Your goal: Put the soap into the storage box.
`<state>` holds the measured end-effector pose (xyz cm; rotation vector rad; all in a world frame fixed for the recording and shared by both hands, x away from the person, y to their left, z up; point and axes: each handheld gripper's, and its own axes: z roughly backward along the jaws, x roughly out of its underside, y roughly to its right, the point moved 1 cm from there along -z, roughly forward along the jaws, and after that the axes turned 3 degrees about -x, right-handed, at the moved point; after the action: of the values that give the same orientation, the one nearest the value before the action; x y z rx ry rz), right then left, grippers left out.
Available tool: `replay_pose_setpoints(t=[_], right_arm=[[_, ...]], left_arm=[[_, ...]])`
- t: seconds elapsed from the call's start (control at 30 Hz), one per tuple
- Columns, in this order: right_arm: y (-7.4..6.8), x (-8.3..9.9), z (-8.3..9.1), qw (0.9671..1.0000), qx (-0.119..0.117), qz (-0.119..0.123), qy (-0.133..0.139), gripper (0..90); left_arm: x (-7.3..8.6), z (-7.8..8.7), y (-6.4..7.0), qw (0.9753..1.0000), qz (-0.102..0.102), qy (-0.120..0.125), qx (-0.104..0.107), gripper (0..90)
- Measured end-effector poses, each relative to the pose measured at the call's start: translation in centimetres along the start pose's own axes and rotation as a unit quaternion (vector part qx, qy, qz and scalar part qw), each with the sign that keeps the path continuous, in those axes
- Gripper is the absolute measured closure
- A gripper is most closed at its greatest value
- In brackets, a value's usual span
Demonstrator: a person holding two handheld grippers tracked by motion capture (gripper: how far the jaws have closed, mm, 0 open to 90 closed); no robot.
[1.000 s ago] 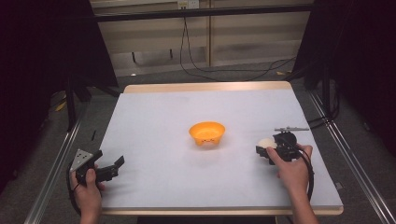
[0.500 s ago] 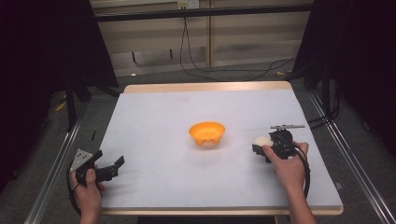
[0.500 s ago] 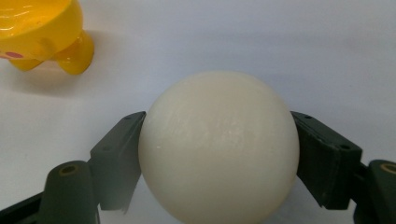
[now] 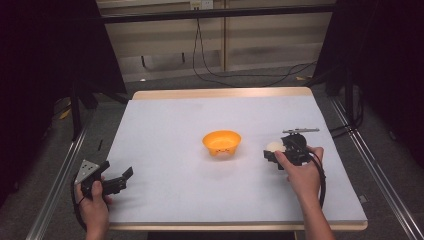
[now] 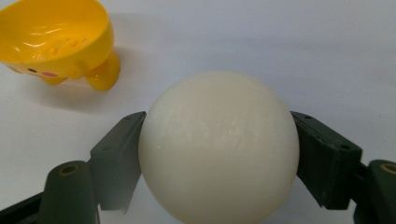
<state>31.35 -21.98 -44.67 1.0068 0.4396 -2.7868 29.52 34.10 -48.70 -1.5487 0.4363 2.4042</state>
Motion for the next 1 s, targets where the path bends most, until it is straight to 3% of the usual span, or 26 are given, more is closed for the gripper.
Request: replay_pose_setpoints(t=[1.0], right_arm=[[-4.0,-3.1,-1.1,0.9996,-0.017,0.022,0.004,23.3]], left_arm=[[0.0,0.0,0.0,1.0000,0.002,-0.001,0.002,1.4]])
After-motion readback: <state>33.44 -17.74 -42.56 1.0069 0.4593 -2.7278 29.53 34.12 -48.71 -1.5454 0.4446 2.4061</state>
